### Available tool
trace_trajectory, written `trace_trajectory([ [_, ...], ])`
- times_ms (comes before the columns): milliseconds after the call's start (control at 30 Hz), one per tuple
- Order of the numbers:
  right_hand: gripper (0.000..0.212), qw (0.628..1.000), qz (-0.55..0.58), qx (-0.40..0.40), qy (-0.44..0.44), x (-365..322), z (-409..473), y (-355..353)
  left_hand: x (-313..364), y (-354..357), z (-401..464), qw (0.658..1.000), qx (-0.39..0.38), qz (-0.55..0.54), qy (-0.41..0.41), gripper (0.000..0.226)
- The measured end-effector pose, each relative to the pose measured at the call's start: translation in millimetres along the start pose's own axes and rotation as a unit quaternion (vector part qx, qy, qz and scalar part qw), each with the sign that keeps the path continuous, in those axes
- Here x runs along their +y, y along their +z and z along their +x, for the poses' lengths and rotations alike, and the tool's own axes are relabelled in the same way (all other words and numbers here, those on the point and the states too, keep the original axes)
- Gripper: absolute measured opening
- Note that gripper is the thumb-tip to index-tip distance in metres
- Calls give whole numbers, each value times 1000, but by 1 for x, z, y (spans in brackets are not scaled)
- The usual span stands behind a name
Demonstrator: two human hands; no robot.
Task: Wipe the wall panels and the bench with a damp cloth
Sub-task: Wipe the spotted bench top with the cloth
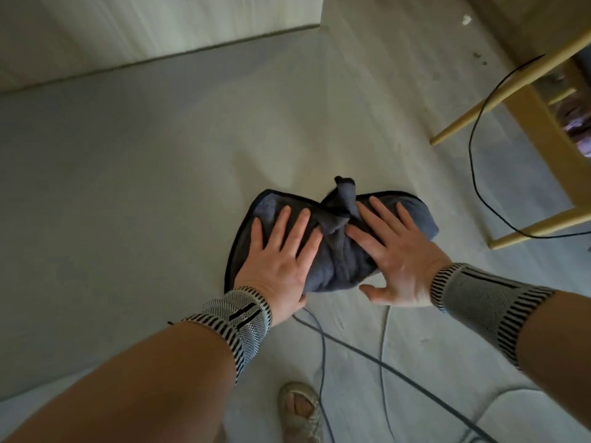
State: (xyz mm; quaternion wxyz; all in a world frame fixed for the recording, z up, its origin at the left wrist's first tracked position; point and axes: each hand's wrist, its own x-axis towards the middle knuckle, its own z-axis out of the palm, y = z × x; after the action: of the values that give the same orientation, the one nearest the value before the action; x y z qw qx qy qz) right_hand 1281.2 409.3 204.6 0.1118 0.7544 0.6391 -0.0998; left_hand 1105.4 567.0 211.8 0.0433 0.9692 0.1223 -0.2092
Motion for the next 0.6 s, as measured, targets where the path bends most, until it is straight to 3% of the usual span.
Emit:
trace_trajectory([
  [200,120,998,-35,43,40,-26,26,3,2,12,-19,999,42,-23,-17,85],
  [367,128,999,-1,32,37,-50,27,0,-32,34,-60,994,15,-23,-110,98],
  [500,104,997,19,21,-72,-106,25,-10,-54,51,-86,992,78,-34,-94,111],
  [600,82,992,59,52,-101,-154,53,-20,-73,62,-108,987,87,-10,-137,110],
])
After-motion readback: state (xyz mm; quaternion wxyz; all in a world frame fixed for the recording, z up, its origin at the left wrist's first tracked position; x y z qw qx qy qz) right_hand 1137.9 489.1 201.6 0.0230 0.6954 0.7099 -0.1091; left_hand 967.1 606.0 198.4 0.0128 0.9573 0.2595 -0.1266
